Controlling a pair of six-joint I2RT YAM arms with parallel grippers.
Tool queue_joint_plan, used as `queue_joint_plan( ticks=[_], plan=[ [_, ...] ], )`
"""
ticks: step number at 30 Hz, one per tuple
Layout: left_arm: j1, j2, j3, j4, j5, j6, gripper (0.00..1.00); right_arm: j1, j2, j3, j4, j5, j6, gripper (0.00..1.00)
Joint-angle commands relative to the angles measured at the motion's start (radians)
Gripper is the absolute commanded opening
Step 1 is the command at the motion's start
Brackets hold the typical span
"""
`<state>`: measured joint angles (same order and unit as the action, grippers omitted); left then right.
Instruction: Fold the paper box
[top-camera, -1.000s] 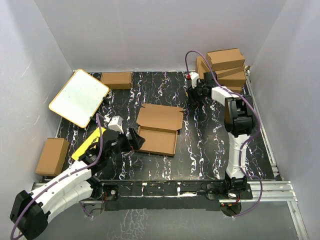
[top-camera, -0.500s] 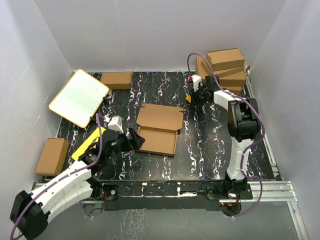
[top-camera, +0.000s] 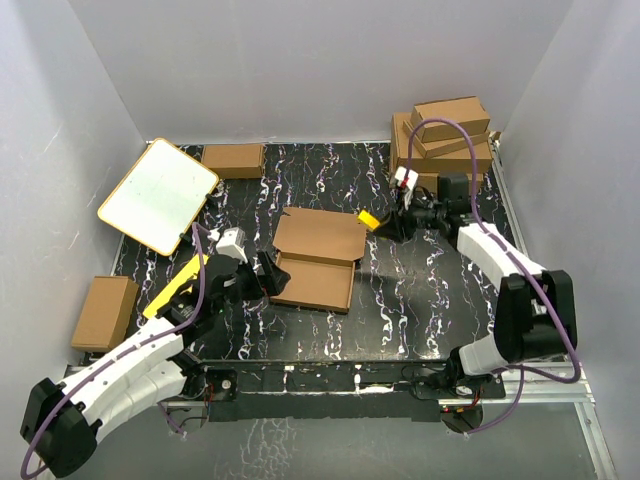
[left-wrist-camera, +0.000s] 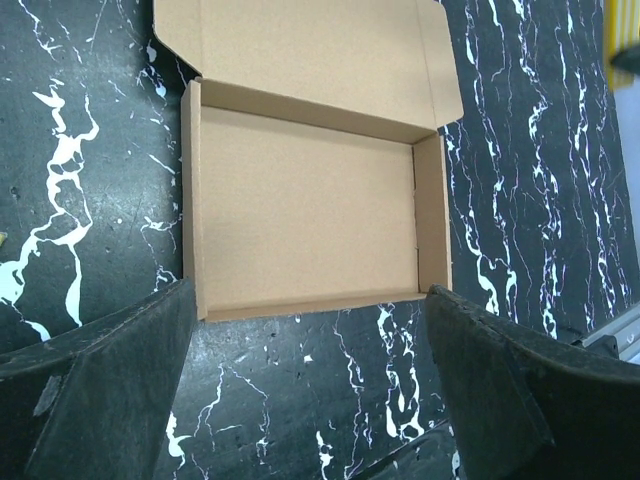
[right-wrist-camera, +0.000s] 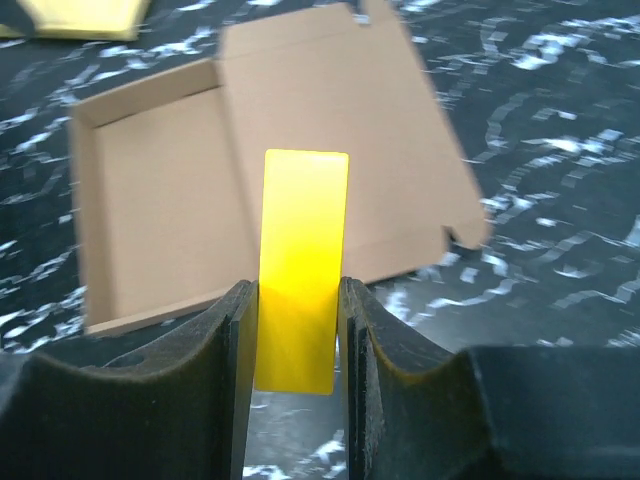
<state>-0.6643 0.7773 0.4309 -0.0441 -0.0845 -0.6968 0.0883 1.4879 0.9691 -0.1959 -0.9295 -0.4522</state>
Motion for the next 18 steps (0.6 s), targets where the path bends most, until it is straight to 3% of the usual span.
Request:
queue_joint_plan(
  ticks=[1, 6, 18],
  plan=[
    [0.005, 0.011, 0.047, -0.019, -0.035, 0.007, 0.94, 0.066, -0.098, -0.110, 0.164, -0.235, 0.064, 0.08],
    [0.005, 0.038, 0.063, -0.027, -0.049, -0.001, 0.92, 0.178, -0.124, -0.176, 0.233, -0.159, 0.087, 0.08],
    [0.005, 0.044, 0.041, -0.015, -0.083, -0.045, 0.91, 0.446, 0.022, -0.160, 0.317, 0.251, 0.130, 0.09]
  ],
)
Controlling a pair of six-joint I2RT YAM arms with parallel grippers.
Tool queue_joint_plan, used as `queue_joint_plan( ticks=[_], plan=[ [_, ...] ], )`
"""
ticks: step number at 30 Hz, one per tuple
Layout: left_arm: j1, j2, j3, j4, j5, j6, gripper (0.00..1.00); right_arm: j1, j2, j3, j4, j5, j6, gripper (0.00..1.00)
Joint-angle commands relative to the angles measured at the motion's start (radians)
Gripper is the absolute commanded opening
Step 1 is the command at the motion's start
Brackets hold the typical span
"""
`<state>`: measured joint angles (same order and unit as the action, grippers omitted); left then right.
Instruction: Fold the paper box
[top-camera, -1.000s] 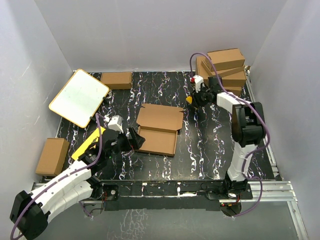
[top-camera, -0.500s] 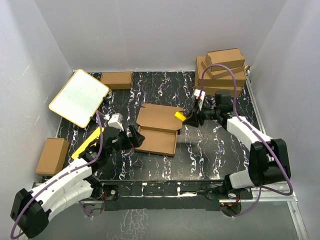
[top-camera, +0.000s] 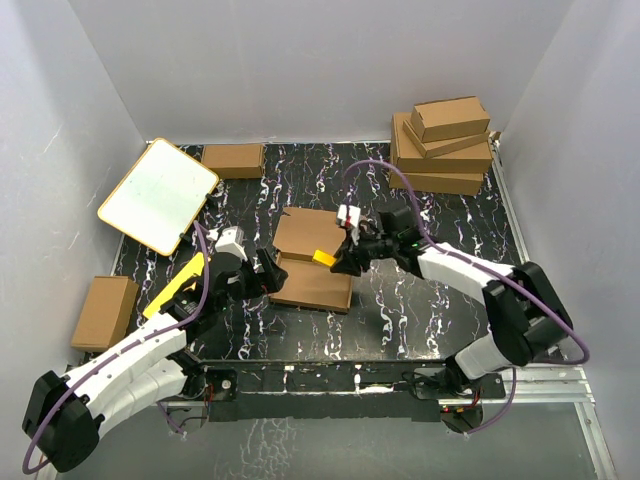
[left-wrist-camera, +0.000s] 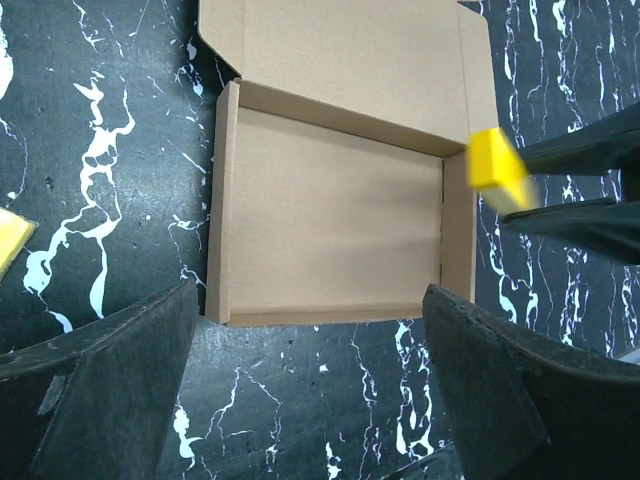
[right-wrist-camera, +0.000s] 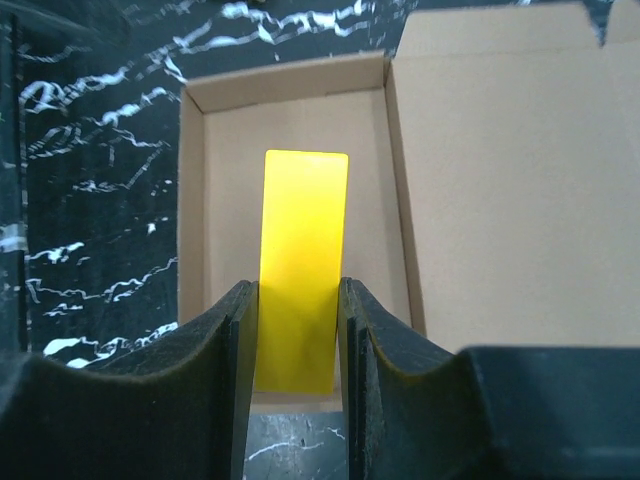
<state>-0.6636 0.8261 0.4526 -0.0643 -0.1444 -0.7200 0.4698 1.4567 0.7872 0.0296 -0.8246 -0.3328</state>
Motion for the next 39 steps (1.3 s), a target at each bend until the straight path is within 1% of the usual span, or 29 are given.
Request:
queue_joint_plan(
  ticks=[1, 4, 7, 9, 10, 11, 12, 14, 15, 19, 21, 22, 23, 25, 27, 30, 33, 35, 37, 39],
  plan=[
    [0.004, -0.004, 0.016, 0.006, -0.023, -0.026, 0.91, 0.077, 0.067, 0.027, 0.094, 0.170, 0.006, 0.09],
    [0.004, -0.008, 0.010, 0.004, -0.024, -0.032, 0.91, 0.128, 0.101, 0.041, 0.087, 0.221, -0.009, 0.12],
    [0.004, -0.014, 0.002, 0.007, -0.023, -0.036, 0.91, 0.162, 0.124, 0.045, 0.090, 0.254, -0.024, 0.25],
    [0.004, -0.016, -0.006, 0.013, -0.021, -0.039, 0.91, 0.175, 0.139, 0.055, 0.083, 0.253, -0.026, 0.37],
    [0.004, -0.015, -0.008, 0.015, -0.021, -0.039, 0.91, 0.181, 0.145, 0.060, 0.076, 0.249, -0.032, 0.48],
    [0.004, -0.015, -0.008, 0.017, -0.021, -0.039, 0.91, 0.183, 0.145, 0.062, 0.070, 0.240, -0.037, 0.53],
    [0.004, -0.013, -0.007, 0.015, -0.020, -0.039, 0.91, 0.182, 0.141, 0.064, 0.067, 0.231, -0.040, 0.64],
    [0.004, -0.014, -0.003, 0.008, -0.020, -0.035, 0.91, 0.181, 0.122, 0.066, 0.058, 0.224, -0.043, 0.77],
    [0.004, -0.015, -0.002, 0.006, -0.020, -0.033, 0.91, 0.177, 0.111, 0.070, 0.051, 0.210, -0.050, 0.80],
    [0.004, -0.016, -0.005, 0.007, -0.021, -0.022, 0.90, 0.123, 0.056, 0.062, 0.034, 0.078, -0.061, 0.83],
    [0.004, -0.013, -0.002, 0.008, -0.024, -0.012, 0.90, 0.078, 0.021, 0.049, 0.036, 0.007, -0.064, 0.87],
    [0.004, -0.011, 0.000, 0.013, -0.025, -0.005, 0.90, 0.047, 0.004, 0.043, 0.036, -0.036, -0.064, 0.90],
    [0.005, -0.008, 0.000, 0.021, -0.020, 0.004, 0.90, 0.015, -0.012, 0.036, 0.038, -0.075, -0.060, 0.98],
    [0.009, -0.001, 0.006, 0.041, -0.014, 0.023, 0.90, -0.079, -0.051, 0.020, 0.058, -0.165, -0.027, 0.99],
    [0.027, 0.017, 0.013, 0.064, 0.011, 0.047, 0.90, -0.165, -0.081, -0.008, 0.111, -0.220, 0.050, 0.99],
    [0.114, 0.055, 0.026, 0.115, 0.122, 0.066, 0.90, -0.291, -0.108, -0.041, 0.189, -0.321, 0.174, 0.99],
    [0.234, 0.116, 0.044, 0.191, 0.284, 0.072, 0.90, -0.360, -0.086, -0.034, 0.196, -0.389, 0.248, 0.99],
    [0.312, 0.179, 0.067, 0.253, 0.431, 0.071, 0.90, -0.385, -0.061, -0.031, 0.197, -0.401, 0.276, 0.99],
    [0.379, 0.258, 0.106, 0.304, 0.534, 0.075, 0.90, -0.396, -0.035, -0.023, 0.188, -0.406, 0.294, 0.99],
    [0.427, 0.344, 0.158, 0.311, 0.612, 0.098, 0.90, -0.403, -0.005, 0.006, 0.133, -0.417, 0.294, 0.99]
  ],
)
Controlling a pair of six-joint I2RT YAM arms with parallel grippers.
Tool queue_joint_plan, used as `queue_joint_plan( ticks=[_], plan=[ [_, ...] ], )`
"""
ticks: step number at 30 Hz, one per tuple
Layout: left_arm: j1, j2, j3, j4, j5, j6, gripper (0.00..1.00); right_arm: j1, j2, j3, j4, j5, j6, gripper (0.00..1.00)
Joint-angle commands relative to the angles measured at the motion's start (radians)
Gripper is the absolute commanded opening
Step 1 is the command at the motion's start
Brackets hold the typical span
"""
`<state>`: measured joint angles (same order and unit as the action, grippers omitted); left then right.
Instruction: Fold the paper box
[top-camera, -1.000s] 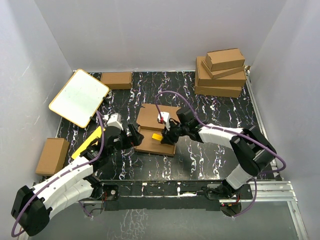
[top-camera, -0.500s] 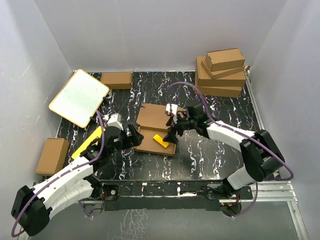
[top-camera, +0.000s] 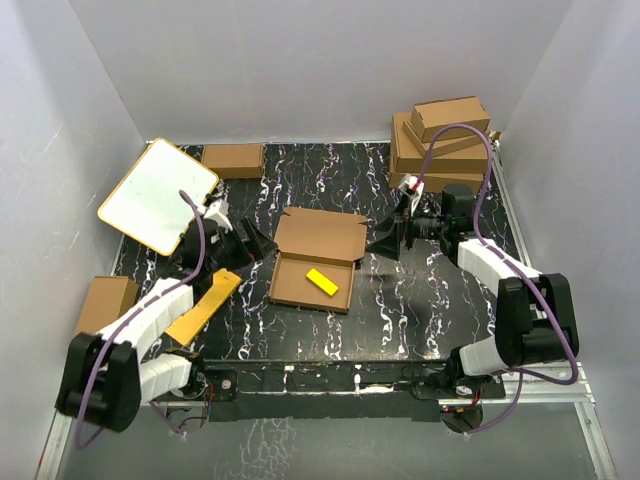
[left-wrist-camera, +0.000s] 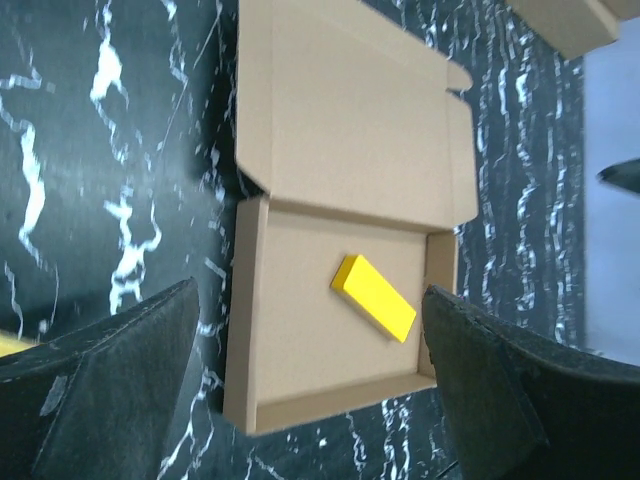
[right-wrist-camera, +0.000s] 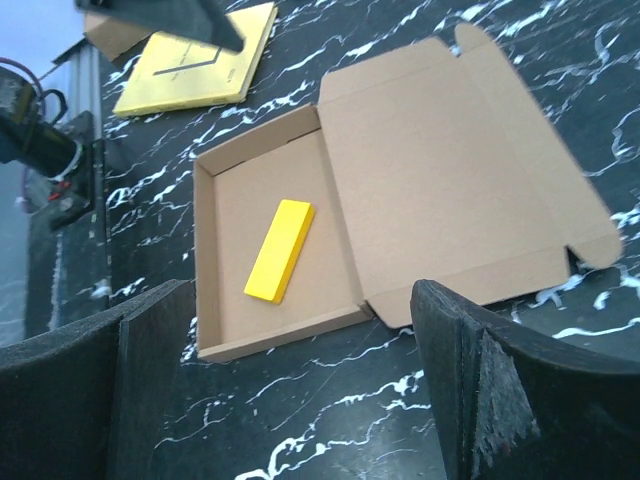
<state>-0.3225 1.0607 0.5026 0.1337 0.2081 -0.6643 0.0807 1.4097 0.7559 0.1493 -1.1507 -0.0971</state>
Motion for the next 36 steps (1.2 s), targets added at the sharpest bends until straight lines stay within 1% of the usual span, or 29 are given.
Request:
queue_joint_plan(
  ticks=[1, 4, 6, 8, 12, 13, 17, 20, 24, 31, 36],
  plan=[
    [0.103, 0.155, 0.144, 0.100, 0.283, 0.064, 0.90, -0.015, 0.059, 0.056, -0.031, -0.098, 0.038, 0.99],
    [0.145, 0.295, 0.267, 0.030, 0.331, 0.138, 0.89, -0.016, 0.094, 0.096, -0.117, -0.080, -0.012, 0.99],
    [0.159, 0.408, 0.362, -0.040, 0.360, 0.205, 0.89, -0.017, 0.104, 0.100, -0.127, -0.074, -0.015, 0.99],
    [0.168, 0.541, 0.463, -0.123, 0.397, 0.282, 0.85, -0.018, 0.107, 0.102, -0.129, -0.078, -0.015, 0.98],
    [0.177, 0.758, 0.700, -0.326, 0.462, 0.407, 0.73, -0.017, 0.106, 0.102, -0.133, -0.073, -0.019, 0.99],
    [0.179, 0.802, 0.738, -0.359, 0.471, 0.420, 0.71, -0.017, 0.106, 0.103, -0.135, -0.073, -0.023, 0.99],
    [0.178, 0.934, 0.869, -0.454, 0.512, 0.463, 0.57, -0.018, 0.107, 0.103, -0.142, -0.068, -0.035, 0.99],
    [0.179, 0.993, 0.926, -0.486, 0.562, 0.466, 0.47, -0.018, 0.111, 0.103, -0.143, -0.065, -0.039, 0.99],
    [0.178, 1.043, 0.974, -0.507, 0.611, 0.467, 0.39, -0.018, 0.122, 0.108, -0.149, -0.069, -0.044, 0.98],
    [0.178, 1.115, 1.032, -0.533, 0.686, 0.479, 0.27, -0.018, 0.123, 0.108, -0.155, -0.066, -0.052, 0.98],
    [0.178, 1.148, 1.070, -0.545, 0.722, 0.482, 0.22, -0.019, 0.125, 0.108, -0.159, -0.063, -0.055, 0.98]
  ],
)
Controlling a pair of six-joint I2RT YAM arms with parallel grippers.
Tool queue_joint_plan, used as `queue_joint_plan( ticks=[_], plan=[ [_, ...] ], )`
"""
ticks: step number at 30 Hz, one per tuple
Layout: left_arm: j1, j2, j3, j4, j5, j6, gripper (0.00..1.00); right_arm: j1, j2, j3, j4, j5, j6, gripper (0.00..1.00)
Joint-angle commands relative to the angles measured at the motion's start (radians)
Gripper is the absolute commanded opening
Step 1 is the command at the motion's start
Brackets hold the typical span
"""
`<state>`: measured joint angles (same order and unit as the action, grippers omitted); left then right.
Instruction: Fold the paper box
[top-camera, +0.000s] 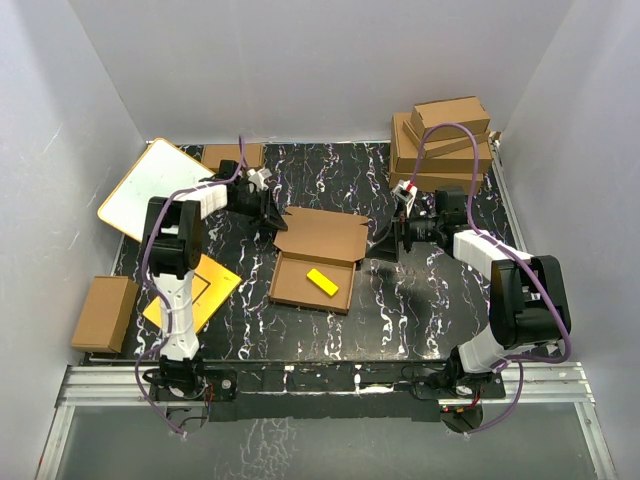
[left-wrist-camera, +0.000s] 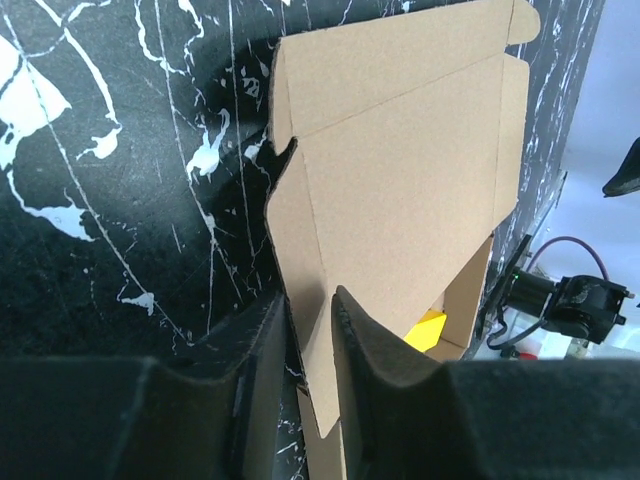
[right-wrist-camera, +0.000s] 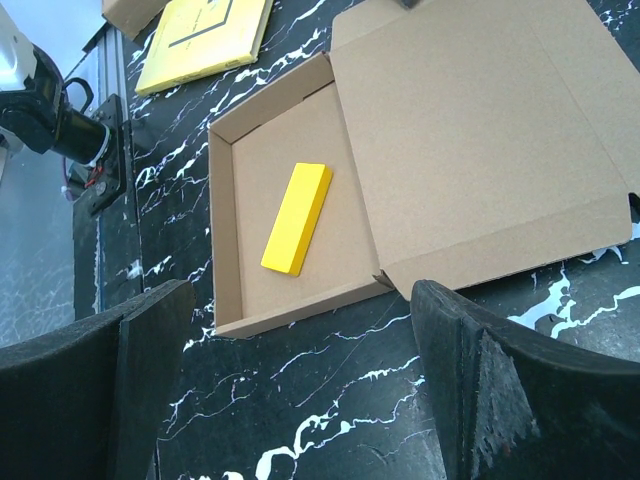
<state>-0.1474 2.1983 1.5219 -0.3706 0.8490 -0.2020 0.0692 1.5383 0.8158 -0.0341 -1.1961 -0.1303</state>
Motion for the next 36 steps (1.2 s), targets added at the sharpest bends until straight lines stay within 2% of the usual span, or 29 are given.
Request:
queue_joint_plan(
  ticks=[1, 3, 7, 11, 14, 16, 23, 29, 36],
  plan=[
    [0.004, 0.017, 0.058, -0.044, 0.089, 0.019, 0.21, -0.007, -0.003, 0.048, 0.025, -0.018, -0.022, 0.98],
    [0.003, 0.028, 0.069, -0.057, 0.094, 0.022, 0.16, -0.007, -0.004, 0.048, 0.024, -0.018, -0.021, 0.98],
    [0.003, 0.018, 0.066, -0.047, 0.082, 0.018, 0.00, -0.007, -0.001, 0.049, 0.021, -0.016, -0.022, 0.98],
    [0.003, -0.047, -0.009, 0.031, 0.054, -0.021, 0.00, -0.006, 0.005, 0.057, 0.006, -0.006, -0.023, 0.98],
    [0.003, -0.163, -0.156, 0.182, 0.023, -0.088, 0.00, -0.007, 0.009, 0.065, -0.006, 0.001, -0.020, 0.98],
    [0.003, -0.282, -0.316, 0.366, -0.005, -0.172, 0.00, -0.007, 0.011, 0.068, -0.010, 0.006, -0.011, 0.98],
    [-0.004, -0.647, -0.775, 0.839, -0.204, -0.389, 0.00, -0.009, 0.029, 0.071, -0.007, 0.021, 0.021, 0.98],
    [-0.079, -0.824, -1.011, 0.999, -0.349, -0.441, 0.00, -0.009, 0.054, 0.072, -0.003, -0.001, 0.043, 0.97],
    [-0.139, -0.964, -1.166, 1.119, -0.427, -0.417, 0.00, -0.017, 0.072, 0.087, -0.042, 0.013, -0.021, 0.97]
  ],
)
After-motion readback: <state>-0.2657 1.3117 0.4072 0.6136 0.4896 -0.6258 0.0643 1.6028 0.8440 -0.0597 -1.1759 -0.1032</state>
